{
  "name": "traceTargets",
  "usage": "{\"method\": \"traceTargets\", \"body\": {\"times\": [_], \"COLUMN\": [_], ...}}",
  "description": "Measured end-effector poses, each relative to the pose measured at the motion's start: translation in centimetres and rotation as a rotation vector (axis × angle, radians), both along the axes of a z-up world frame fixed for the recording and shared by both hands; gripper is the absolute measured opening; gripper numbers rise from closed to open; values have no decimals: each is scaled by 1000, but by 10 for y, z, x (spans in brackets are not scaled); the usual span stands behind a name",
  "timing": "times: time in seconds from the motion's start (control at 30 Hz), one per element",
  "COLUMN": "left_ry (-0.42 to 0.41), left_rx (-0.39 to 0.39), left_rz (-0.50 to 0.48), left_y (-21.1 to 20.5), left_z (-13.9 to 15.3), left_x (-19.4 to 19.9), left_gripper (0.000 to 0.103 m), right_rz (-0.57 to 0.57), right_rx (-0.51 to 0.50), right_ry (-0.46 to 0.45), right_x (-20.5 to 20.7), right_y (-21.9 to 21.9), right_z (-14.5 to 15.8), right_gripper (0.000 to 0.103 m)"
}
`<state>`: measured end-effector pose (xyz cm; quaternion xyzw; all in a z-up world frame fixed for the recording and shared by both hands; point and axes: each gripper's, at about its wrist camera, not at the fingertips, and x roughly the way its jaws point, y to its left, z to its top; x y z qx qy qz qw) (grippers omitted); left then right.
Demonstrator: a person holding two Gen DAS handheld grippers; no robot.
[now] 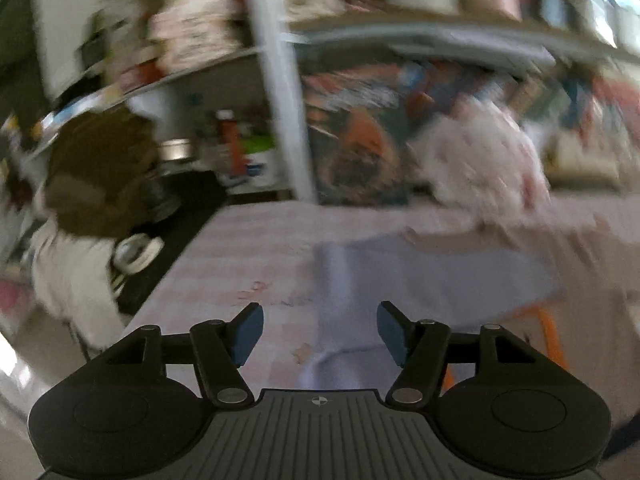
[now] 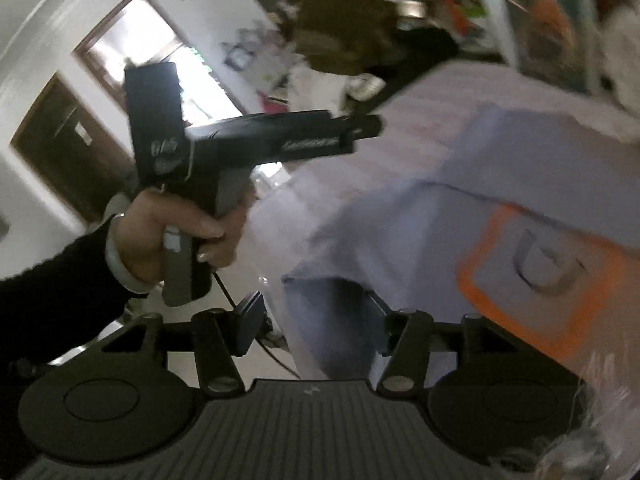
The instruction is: Fold clothes
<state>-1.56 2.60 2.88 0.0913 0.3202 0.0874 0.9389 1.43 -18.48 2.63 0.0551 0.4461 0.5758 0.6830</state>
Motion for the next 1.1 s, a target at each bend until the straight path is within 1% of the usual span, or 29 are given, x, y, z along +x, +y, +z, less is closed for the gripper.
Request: {"method": "traceTargets", "body": {"times": [0.1, 0.17, 0.2, 0.23, 0.27, 0.3, 0.33, 0.37, 0.43, 0.53, 0.6, 0.63, 0.7, 0.77, 0.8, 0.83, 0.87, 0.9, 0.93, 0.97, 1.0, 1.1], "left_ry": [28, 27, 31, 38, 50, 61, 70, 79, 84, 89, 95, 97, 106, 127, 131, 133, 139, 140, 136, 132, 115, 39], "left_rx": [64, 79, 80, 81, 85, 95, 108, 121, 147, 205, 255, 278, 312, 355, 379, 406, 434, 450, 459, 469, 456, 364], "left_rz": [-107, -171, -199, -224, -250, -275, -298, -322, -365, -430, -472, -490, -517, -529, -530, -529, -528, -525, -519, -512, -486, -366], "left_y": [-29, -47, -55, -64, -74, -85, -97, -108, -130, -160, -178, -185, -197, -207, -211, -215, -218, -218, -217, -216, -210, -178], "left_z": [-8, -10, -12, -14, -17, -23, -30, -37, -51, -72, -83, -87, -93, -100, -104, -107, -110, -112, -113, -114, -110, -81], "left_x": [8, 15, 20, 25, 32, 38, 44, 51, 62, 78, 87, 91, 97, 102, 104, 106, 108, 110, 111, 111, 112, 112], "left_gripper": [64, 64, 64, 64, 64, 64, 64, 64, 64, 64, 61, 55, 50, 36, 33, 24, 18, 9, 5, 5, 5, 5], "right_rz": [-110, -231, -294, -353, -418, -473, -508, -536, -586, -636, -671, -690, -726, -751, -757, -762, -765, -766, -767, -769, -770, -776], "right_rx": [26, 33, 22, -7, -52, -105, -161, -218, -323, -436, -477, -480, -471, -457, -451, -447, -442, -438, -435, -435, -435, -439], "right_ry": [113, 192, 210, 202, 167, 121, 68, 12, -88, -187, -212, -204, -178, -161, -159, -158, -157, -156, -155, -157, -159, -166], "right_x": [14, 19, 20, 20, 20, 19, 16, 13, 8, 0, -1, 0, 5, 10, 12, 13, 15, 16, 16, 17, 18, 21], "right_y": [-49, -85, -101, -113, -125, -134, -137, -137, -137, -134, -136, -138, -142, -140, -140, -138, -138, -138, -138, -138, -137, -138], "right_z": [-14, -27, -32, -36, -39, -40, -41, -42, -46, -55, -63, -65, -68, -67, -66, -65, -64, -62, -61, -61, -61, -59], "right_gripper": [53, 53, 53, 51, 46, 41, 34, 30, 26, 24, 24, 24, 24, 25, 25, 25, 25, 25, 25, 25, 25, 25]}}
